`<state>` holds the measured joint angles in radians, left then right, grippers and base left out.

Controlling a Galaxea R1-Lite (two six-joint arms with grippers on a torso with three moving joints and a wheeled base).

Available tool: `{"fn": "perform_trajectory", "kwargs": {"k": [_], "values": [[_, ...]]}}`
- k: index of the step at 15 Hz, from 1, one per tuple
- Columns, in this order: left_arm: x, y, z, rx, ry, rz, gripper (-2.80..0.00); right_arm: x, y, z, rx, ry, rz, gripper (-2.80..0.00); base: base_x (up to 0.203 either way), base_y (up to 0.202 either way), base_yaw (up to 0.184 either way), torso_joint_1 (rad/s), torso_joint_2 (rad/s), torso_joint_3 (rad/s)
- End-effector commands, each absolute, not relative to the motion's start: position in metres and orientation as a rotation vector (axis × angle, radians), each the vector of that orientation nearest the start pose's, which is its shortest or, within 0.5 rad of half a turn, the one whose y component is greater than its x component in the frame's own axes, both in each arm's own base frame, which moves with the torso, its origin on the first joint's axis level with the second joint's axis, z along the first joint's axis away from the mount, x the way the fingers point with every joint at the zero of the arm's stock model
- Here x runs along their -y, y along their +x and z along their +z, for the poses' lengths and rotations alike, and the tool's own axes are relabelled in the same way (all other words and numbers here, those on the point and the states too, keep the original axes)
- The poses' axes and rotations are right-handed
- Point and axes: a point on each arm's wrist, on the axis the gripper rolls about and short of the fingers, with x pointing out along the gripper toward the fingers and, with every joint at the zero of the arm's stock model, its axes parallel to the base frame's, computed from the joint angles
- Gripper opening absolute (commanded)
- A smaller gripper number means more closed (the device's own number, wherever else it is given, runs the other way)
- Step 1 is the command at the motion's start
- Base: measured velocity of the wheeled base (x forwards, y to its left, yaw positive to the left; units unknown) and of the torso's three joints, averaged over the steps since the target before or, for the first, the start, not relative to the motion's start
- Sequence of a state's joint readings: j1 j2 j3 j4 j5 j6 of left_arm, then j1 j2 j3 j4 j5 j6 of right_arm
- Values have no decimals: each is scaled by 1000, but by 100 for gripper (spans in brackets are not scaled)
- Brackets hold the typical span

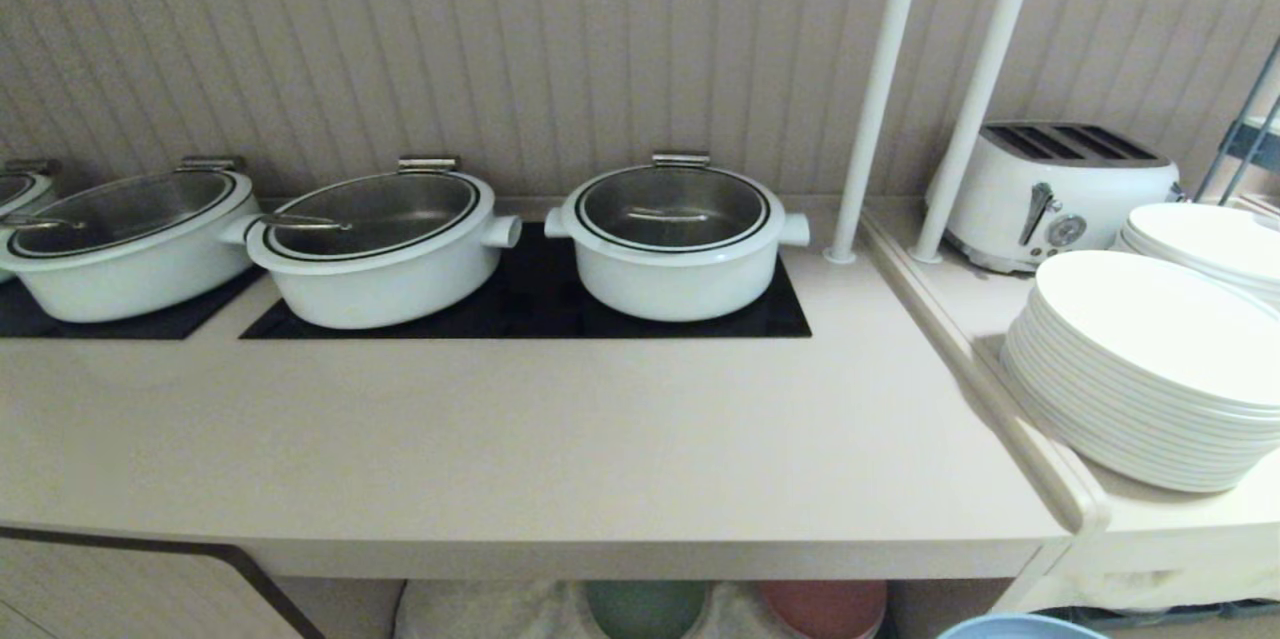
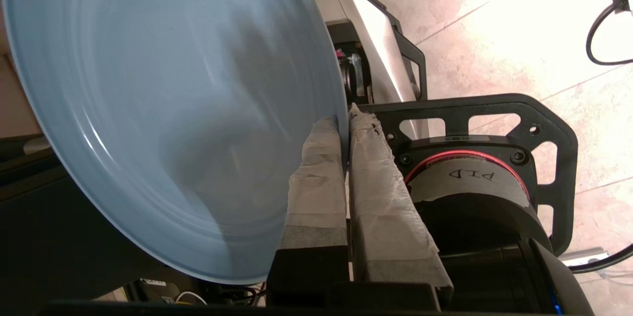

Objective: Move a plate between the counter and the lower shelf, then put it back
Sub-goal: Put the plate in the cupboard

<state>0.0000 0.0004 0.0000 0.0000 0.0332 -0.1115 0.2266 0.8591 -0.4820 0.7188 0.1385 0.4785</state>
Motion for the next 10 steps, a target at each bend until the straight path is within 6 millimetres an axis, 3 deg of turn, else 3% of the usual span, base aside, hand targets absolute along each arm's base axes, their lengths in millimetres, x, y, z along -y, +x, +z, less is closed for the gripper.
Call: {"fn": "perform_trajectory", "kwargs": {"k": [1,10], "values": [[-1,-23,75,2,-113,34,-280,-13,40,143,-1160,380,61,-280,0,0,0,0,0,0],[-1,-23,76,2,-113,34,-280,-13,41,147,-1155,388,76,-280,0,0,0,0,0,0]]}}
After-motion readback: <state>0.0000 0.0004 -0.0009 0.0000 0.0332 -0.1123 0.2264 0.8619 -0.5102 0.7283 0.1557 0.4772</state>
